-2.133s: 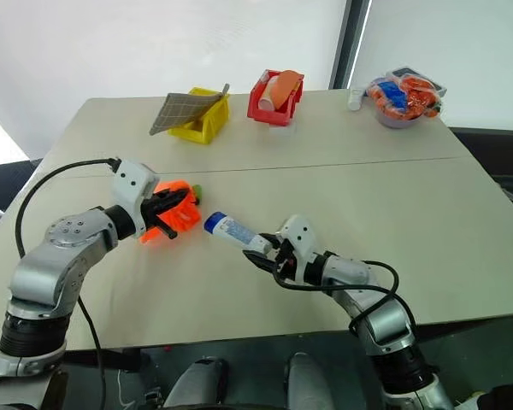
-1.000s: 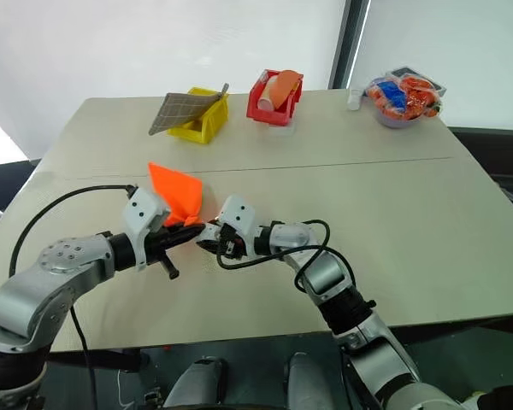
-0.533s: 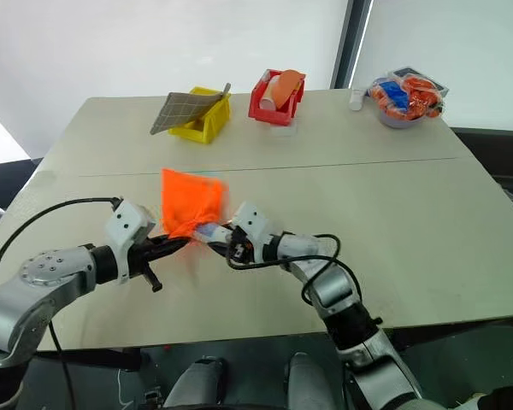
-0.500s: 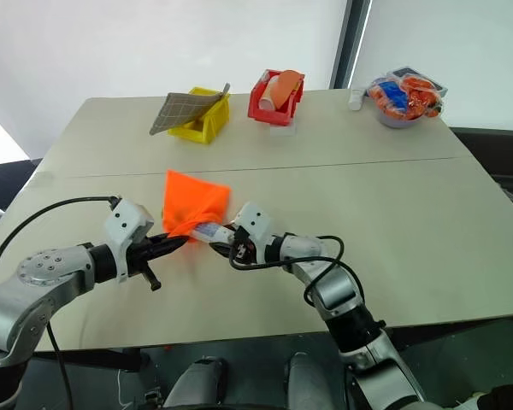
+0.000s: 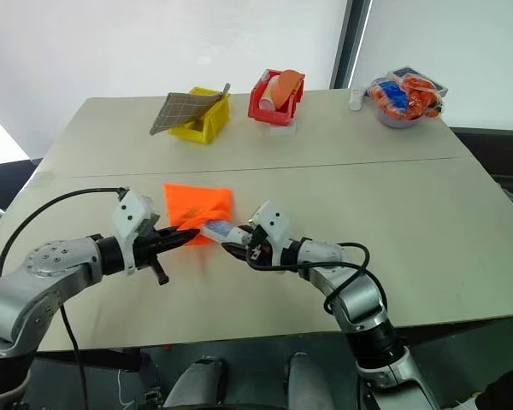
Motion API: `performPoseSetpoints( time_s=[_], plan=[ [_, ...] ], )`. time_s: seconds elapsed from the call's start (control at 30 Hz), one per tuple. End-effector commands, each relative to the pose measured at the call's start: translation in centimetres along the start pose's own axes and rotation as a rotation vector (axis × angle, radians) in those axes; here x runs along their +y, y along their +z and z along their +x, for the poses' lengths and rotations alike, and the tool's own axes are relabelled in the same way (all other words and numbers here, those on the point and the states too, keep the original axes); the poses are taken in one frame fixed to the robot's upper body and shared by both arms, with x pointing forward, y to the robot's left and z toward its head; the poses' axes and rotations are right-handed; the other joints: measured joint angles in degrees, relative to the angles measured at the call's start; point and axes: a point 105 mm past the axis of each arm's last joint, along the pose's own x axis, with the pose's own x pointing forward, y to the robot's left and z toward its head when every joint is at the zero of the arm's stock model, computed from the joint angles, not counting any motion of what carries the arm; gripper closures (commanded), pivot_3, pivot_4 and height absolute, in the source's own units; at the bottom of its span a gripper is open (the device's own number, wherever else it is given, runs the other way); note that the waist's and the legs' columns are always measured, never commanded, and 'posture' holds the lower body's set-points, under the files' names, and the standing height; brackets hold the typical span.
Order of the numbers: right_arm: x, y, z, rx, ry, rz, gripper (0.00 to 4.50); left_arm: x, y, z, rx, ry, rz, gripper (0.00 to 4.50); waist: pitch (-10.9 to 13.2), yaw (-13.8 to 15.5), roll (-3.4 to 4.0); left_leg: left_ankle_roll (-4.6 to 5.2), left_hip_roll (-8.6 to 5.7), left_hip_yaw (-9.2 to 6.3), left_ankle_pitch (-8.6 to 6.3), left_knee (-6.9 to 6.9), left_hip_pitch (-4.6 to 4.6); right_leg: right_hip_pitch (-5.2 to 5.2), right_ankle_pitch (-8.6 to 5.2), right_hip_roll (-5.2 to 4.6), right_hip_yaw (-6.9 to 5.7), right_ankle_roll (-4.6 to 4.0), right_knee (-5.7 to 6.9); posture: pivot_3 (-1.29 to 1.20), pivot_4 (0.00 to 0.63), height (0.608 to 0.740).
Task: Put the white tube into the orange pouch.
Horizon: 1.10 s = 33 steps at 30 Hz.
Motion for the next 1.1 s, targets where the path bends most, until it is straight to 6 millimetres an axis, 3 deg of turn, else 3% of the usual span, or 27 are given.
performPoseSetpoints(
  time_s=[0.03, 0.23, 0.4, 0.73, 0.93, 1.1],
  plan=[
    [-0.7, 1.7, -1.0, -0.044, -0.060, -0.014, 2.85, -1.2, 1.3, 0.5, -0.047, -0.057, 0.029, 4.50, 0.00, -0.04, 0.00, 0.00, 0.00, 0.00, 0.00, 0.00, 0.01, 0.00, -0.03, 0.00, 0.00, 0.05, 0.01, 0.00, 0.150, 0.740],
    [-1.4, 2.3, -0.9, -0.032, -0.147, 0.043, 2.85, -4.3, 2.5, 2.6, -0.096, -0.202, 0.024, 4.50, 0.00, -0.10, 0.00, 0.00, 0.00, 0.00, 0.00, 0.00, 0.00, 0.00, 0.04, 0.00, 0.00, -0.05, 0.01, 0.00, 0.150, 0.740],
    [-1.5, 2.7, 0.0, 0.000, -0.186, 0.001, 2.85, -5.7, 3.0, 3.5, -0.115, -0.265, 0.024, 4.50, 0.00, -0.12, 0.00, 0.00, 0.00, 0.00, 0.00, -0.01, 0.00, -0.01, 0.05, 0.01, 0.00, -0.08, 0.01, 0.00, 0.150, 0.740],
    [-2.3, 3.3, 1.5, 0.020, -0.241, 0.016, 2.85, -5.3, 2.6, 3.3, -0.101, -0.249, 0.025, 4.50, 0.00, -0.23, 0.01, 0.01, 0.00, -0.01, 0.00, -0.01, 0.00, -0.02, 0.05, 0.02, 0.00, -0.07, 0.01, 0.00, 0.150, 0.740],
    [-1.9, 3.7, 0.8, -0.001, -0.188, 0.005, 0.08, -3.3, 2.0, 2.5, -0.097, -0.168, 0.004, 4.50, 0.01, -0.22, 0.01, 0.01, 0.00, -0.01, 0.00, -0.01, -0.01, -0.02, 0.05, 0.02, 0.00, -0.07, 0.00, 0.00, 0.150, 0.740],
    [0.4, 4.4, -0.7, -0.056, -0.046, -0.093, 0.02, 0.0, 1.6, 0.7, -0.106, -0.041, -0.035, 4.50, 0.01, -0.27, 0.02, 0.01, 0.00, -0.02, 0.00, -0.03, -0.01, -0.04, -0.08, 0.02, -0.01, 0.13, 0.01, 0.00, 0.150, 0.740]
  ],
)
